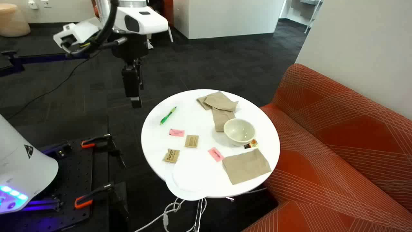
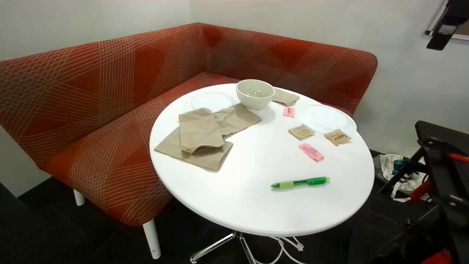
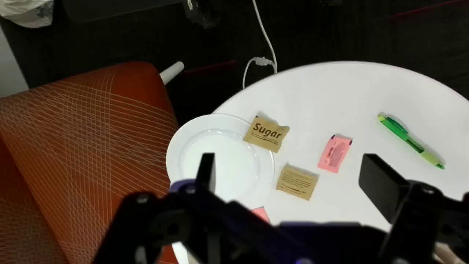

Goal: Pick up the pen and put it in the bowl

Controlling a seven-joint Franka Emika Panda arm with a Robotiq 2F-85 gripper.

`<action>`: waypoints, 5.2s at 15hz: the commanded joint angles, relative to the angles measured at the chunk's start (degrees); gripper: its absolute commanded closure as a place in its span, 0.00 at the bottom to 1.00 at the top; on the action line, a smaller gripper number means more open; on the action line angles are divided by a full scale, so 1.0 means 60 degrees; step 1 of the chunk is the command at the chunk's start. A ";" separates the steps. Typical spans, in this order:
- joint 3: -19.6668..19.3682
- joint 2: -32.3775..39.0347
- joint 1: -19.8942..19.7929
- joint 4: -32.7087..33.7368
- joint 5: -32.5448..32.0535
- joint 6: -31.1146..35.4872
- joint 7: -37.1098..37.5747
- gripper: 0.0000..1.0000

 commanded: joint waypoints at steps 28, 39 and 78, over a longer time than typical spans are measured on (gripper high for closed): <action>0.0260 0.4263 0.3687 0.0096 0.2483 0.5096 -0.5840 0.00; 0.0910 0.7141 0.2909 0.0926 -0.0219 0.7116 -0.4764 0.00; 0.0514 0.9258 0.2189 0.3862 -0.0887 0.6305 -0.4186 0.97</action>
